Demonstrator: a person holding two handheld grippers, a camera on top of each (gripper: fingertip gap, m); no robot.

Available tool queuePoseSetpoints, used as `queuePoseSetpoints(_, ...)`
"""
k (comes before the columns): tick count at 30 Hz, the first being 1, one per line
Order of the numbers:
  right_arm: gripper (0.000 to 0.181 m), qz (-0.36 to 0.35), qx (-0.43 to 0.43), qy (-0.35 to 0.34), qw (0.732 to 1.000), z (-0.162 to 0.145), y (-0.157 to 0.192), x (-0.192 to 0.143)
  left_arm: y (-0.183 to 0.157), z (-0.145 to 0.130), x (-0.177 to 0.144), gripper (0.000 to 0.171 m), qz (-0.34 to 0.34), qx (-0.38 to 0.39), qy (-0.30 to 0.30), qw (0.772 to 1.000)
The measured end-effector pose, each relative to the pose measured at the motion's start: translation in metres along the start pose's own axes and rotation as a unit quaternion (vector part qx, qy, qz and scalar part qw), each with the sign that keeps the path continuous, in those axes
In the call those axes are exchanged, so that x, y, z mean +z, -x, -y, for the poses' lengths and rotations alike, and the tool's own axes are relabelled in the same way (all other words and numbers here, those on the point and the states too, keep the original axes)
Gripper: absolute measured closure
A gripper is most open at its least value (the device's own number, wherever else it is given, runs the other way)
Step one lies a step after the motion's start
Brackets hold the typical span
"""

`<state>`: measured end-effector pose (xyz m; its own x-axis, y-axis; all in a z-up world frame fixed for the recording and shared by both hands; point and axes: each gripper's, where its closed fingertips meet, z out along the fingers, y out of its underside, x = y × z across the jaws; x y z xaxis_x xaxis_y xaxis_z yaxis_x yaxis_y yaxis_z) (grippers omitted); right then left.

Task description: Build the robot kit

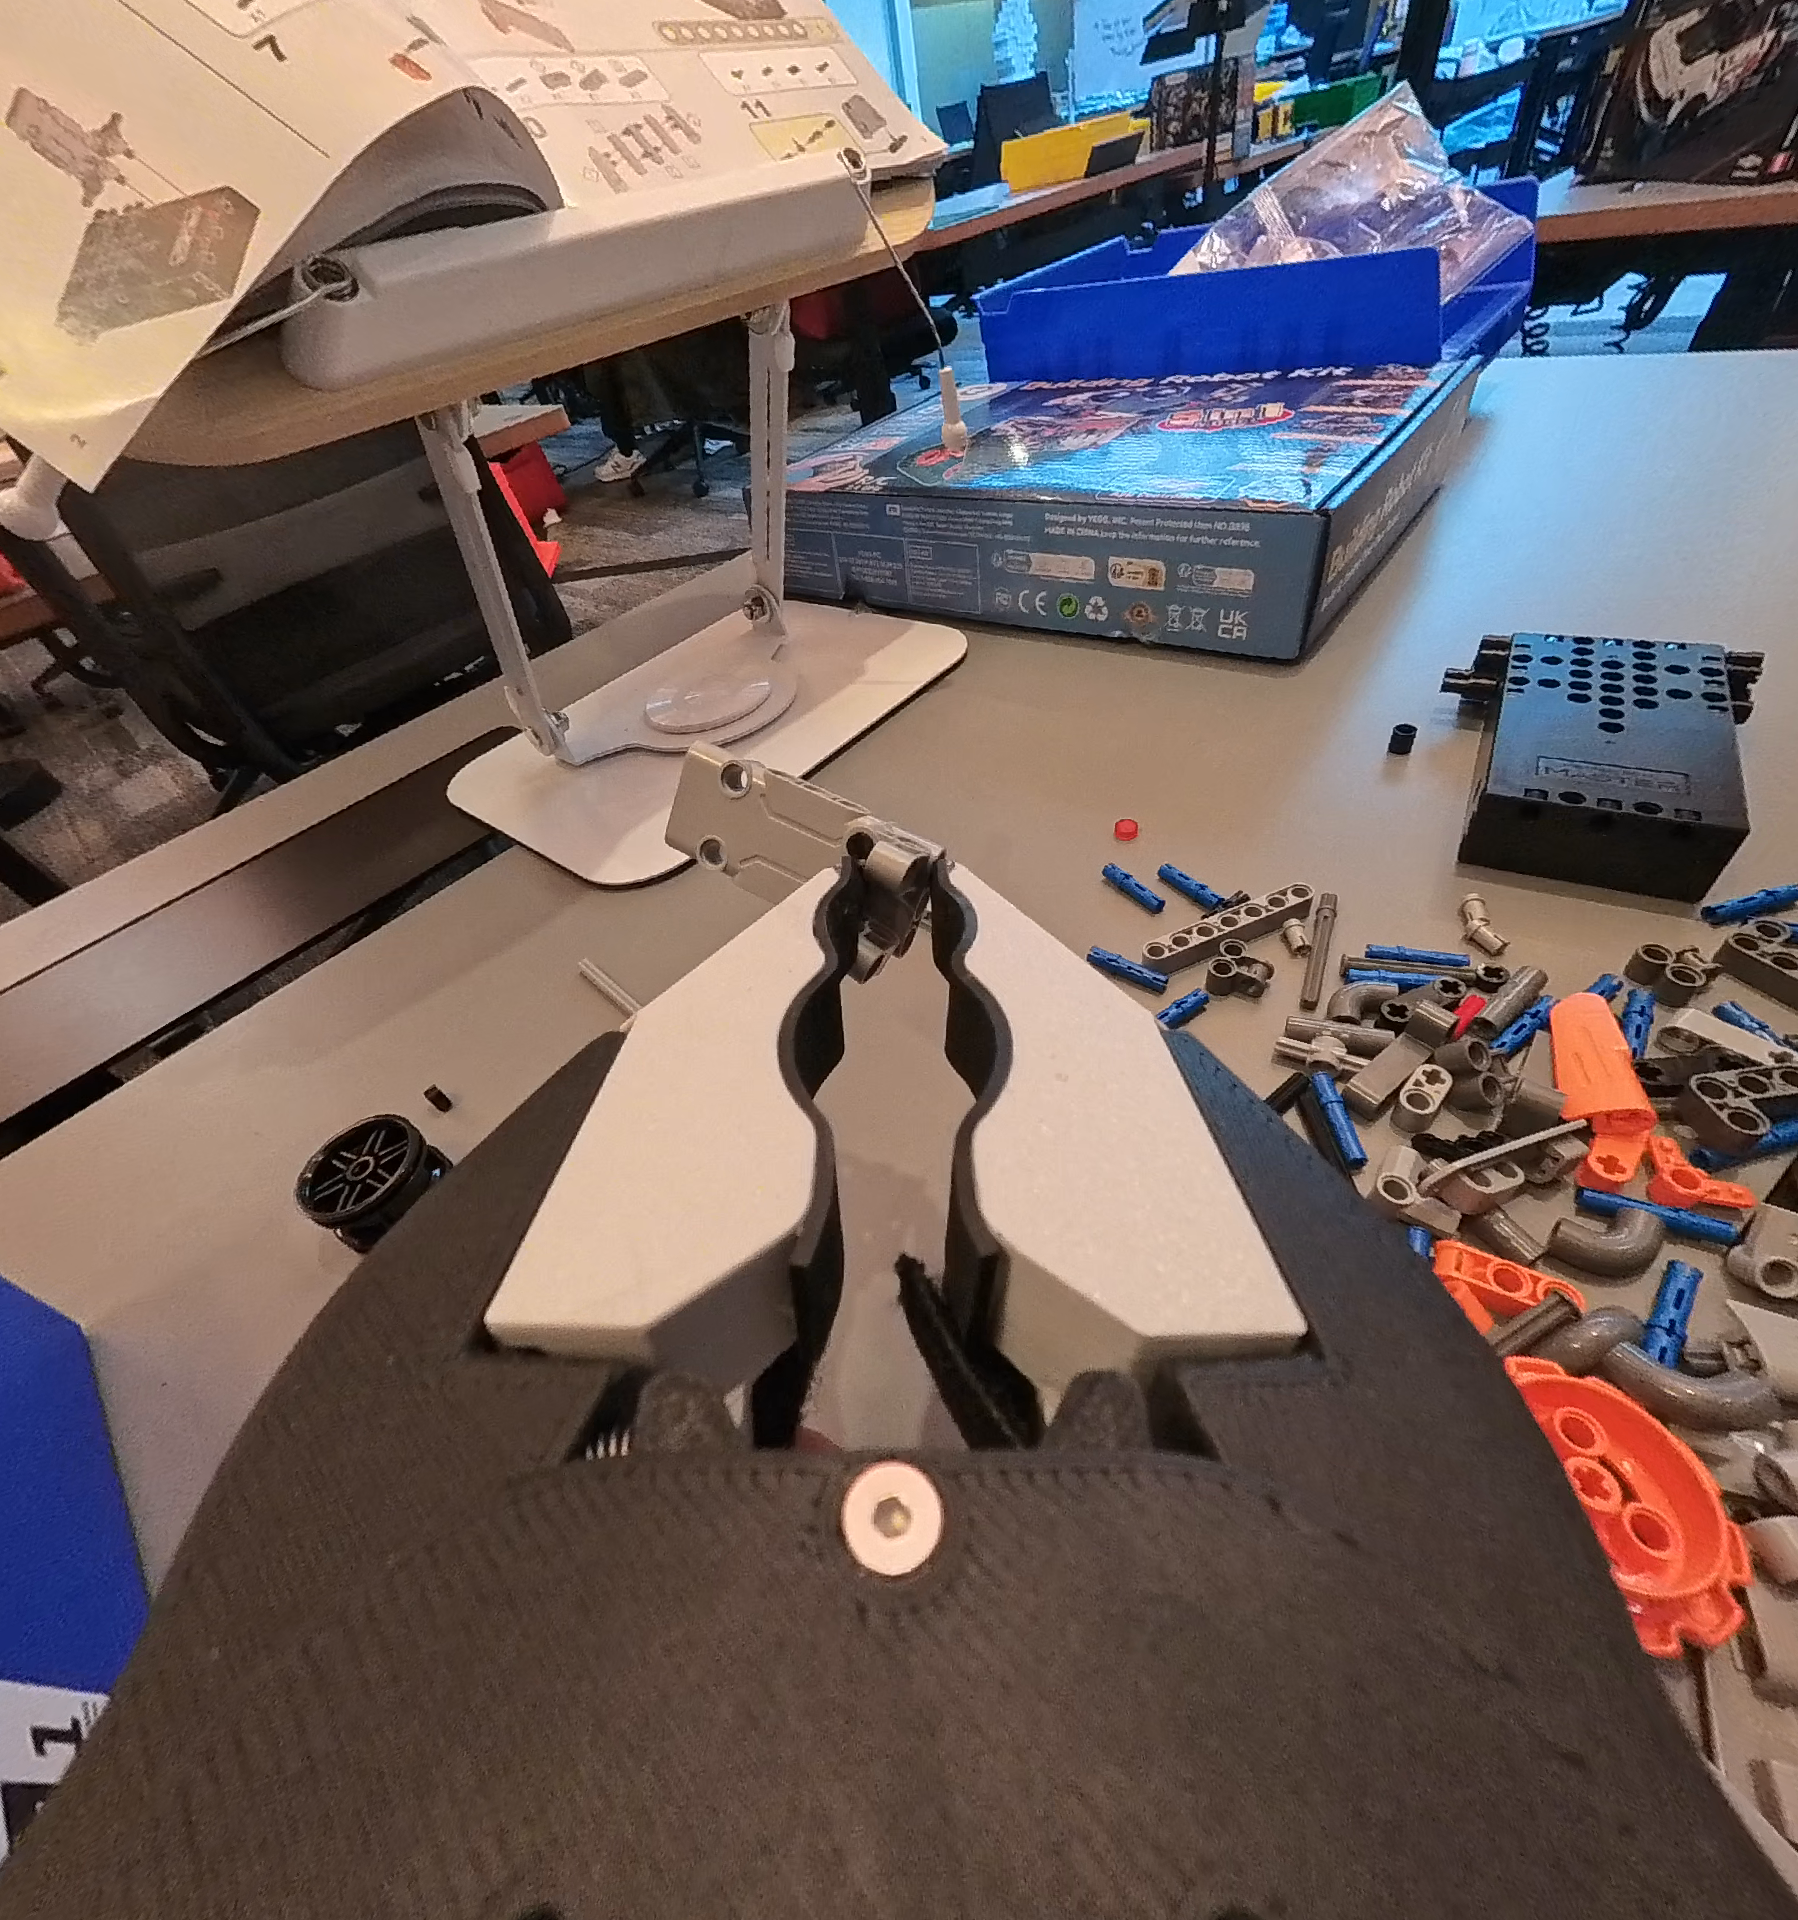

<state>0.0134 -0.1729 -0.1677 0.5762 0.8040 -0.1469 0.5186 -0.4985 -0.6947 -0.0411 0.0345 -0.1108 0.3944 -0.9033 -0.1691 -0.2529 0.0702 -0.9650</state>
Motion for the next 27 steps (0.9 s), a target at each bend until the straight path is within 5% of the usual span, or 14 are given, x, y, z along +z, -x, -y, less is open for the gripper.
queuePoseSetpoints(6, 0.151, 0.003, 0.002, -0.01, 1.0, 0.02, 0.001, 0.032, -0.001, 0.0, 0.0, 0.16, -0.002, -0.001, 0.0, 1.0)
queuePoseSetpoints(9, 0.161, 0.018, -0.004, 0.01, 1.0, 0.016, 0.009, 0.04, -0.001, 0.0, 0.0, 0.16, -0.004, -0.002, -0.001, 1.0)
queuePoseSetpoints(17, 0.165, 0.059, -0.012, -0.015, 0.998, 0.023, 0.025, 0.028, -0.004, 0.001, 0.0, 0.16, -0.006, 0.01, 0.0, 1.0)
queuePoseSetpoints(27, 0.139, -0.095, -0.028, -0.108, 0.989, 0.058, -0.023, -0.022, -0.069, 0.027, -0.01, 0.16, -0.118, 0.115, -0.038, 0.986)
